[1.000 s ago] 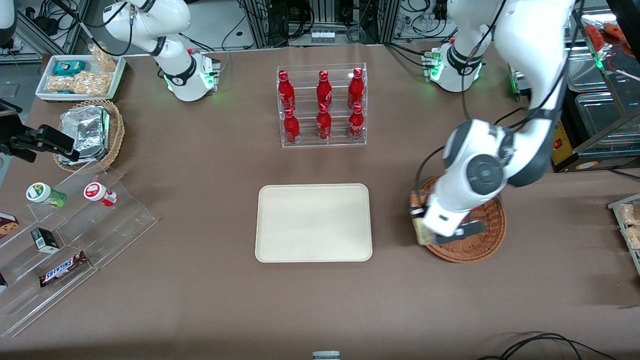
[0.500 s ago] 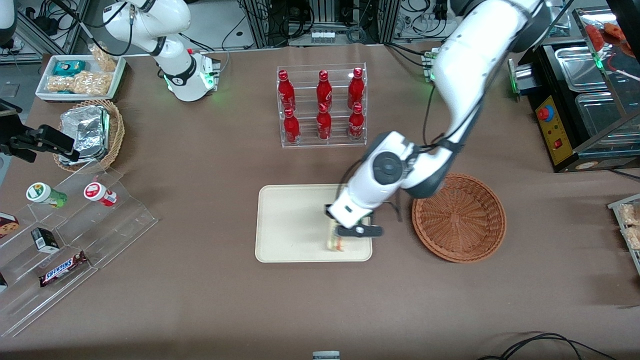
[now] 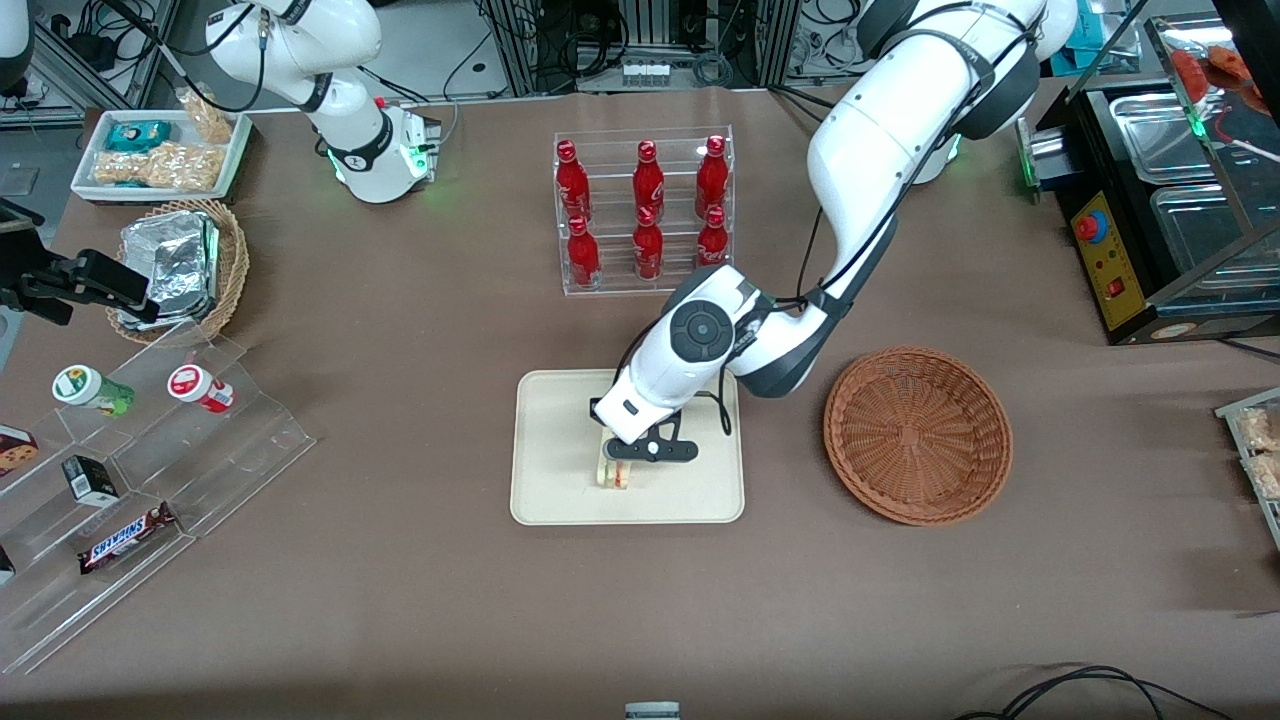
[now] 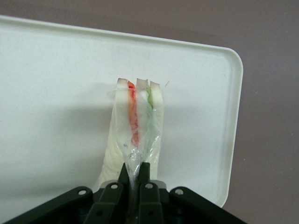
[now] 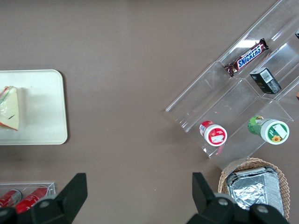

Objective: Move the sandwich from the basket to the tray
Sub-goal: 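Lower the sandwich onto the tray and open the left gripper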

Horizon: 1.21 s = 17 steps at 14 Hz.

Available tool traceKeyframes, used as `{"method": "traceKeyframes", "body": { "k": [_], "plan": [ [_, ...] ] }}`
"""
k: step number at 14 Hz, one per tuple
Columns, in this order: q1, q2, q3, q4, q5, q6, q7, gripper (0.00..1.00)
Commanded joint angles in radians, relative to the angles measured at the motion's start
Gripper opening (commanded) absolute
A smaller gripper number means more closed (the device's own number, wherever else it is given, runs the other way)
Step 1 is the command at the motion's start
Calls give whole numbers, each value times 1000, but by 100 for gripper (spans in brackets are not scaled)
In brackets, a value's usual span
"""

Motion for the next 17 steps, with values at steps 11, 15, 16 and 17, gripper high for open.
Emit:
{"method": "traceKeyframes", "body": {
  "k": [11, 15, 16, 17],
  "plan": [
    [-20, 71, 12, 76, 0, 31, -141, 61],
    [-31, 45, 12, 73, 11, 24, -196, 100],
    [-25, 1, 12, 47, 11, 7, -196, 100],
    [-18, -60, 13, 0, 11, -15, -196, 100]
  ]
}}
